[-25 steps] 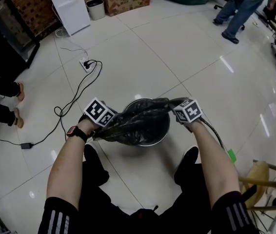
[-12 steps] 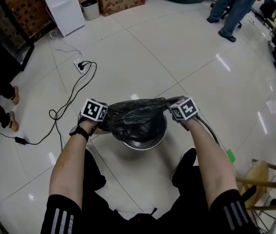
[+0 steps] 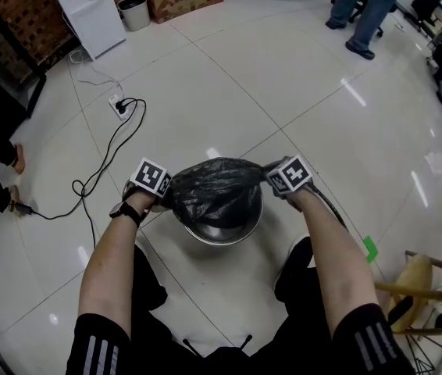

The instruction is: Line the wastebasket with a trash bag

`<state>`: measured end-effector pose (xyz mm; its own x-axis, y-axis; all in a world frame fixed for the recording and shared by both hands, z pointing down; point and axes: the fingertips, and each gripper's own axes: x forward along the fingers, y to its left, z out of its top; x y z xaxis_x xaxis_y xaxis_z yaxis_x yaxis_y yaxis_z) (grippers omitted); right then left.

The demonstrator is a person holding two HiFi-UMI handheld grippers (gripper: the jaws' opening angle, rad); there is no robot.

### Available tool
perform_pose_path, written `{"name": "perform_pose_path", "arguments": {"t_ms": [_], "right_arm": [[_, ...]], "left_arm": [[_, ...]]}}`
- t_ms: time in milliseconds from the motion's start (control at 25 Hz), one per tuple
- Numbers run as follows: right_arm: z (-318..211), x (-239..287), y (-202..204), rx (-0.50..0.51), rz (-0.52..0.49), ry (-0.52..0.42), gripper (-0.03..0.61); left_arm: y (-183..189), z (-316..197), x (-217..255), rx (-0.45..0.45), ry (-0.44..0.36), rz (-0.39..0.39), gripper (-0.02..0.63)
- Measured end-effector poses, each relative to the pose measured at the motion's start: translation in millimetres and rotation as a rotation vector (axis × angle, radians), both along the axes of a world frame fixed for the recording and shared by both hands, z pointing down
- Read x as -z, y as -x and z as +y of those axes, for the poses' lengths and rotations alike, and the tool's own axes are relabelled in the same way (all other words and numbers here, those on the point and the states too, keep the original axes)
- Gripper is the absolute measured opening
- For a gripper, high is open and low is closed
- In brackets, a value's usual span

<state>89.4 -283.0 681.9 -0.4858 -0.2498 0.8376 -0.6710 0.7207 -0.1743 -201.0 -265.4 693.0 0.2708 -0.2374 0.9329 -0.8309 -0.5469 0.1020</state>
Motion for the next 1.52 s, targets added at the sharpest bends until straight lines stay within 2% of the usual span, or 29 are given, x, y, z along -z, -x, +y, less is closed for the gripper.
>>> {"name": "perform_pose_path", "arguments": {"t_ms": [120,240,360,560,680,800,880,1000,1080,1240,1320,1400,1440,1480,1520], "right_arm": [[16,-11,-2,0.041,0.02,0.062,0.014],[26,-17,-2,0.065,0.024,0.084,0.014],[24,-15,-1,0.068,0.025,0.057,0.016],[15,-4,2,0.047,-0.015,0.027,0.043],[6,4,1,0.036,-0.032,0.006,0.06],[1,10,-2,0.025,-0.037,-0.012,0.099],[-1,16,-5,0.019,-0.042,-0.022,0.119],[-1,33,-8,-0.002,-0.059,-0.053,0.156],[0,47,-11,-0.014,-0.065,-0.081,0.176],[13,67,-17,-0.034,-0.086,-0.094,0.192],[24,75,-15,-0.028,-0.104,-0.08,0.195],[36,82,-10,-0.017,-0.132,-0.051,0.196],[43,87,-6,-0.013,-0.149,-0.037,0.198],[49,93,-2,-0.008,-0.162,-0.029,0.203],[55,100,2,0.001,-0.168,-0.029,0.207]], "left_arm": [[1,20,-11,-0.037,0.1,0.021,0.002],[-5,33,-16,-0.076,0.13,0.033,0.002],[-10,30,-14,-0.079,0.095,0.045,0.002],[0,-3,23,0.012,-0.017,0.189,0.002],[13,-20,47,0.036,-0.061,0.215,0.041],[12,-21,65,-0.031,-0.108,0.175,0.061],[-3,-11,76,-0.143,-0.136,0.138,0.075],[-25,15,93,-0.337,-0.19,0.037,0.08],[-37,36,101,-0.428,-0.196,-0.002,0.08],[-52,65,102,-0.519,-0.209,-0.061,0.118],[-57,73,96,-0.555,-0.209,-0.098,0.15],[-63,80,88,-0.579,-0.195,-0.128,0.15],[-65,82,84,-0.583,-0.192,-0.144,0.138],[-67,84,82,-0.582,-0.193,-0.158,0.089],[-69,86,82,-0.579,-0.197,-0.167,0.011]]}}
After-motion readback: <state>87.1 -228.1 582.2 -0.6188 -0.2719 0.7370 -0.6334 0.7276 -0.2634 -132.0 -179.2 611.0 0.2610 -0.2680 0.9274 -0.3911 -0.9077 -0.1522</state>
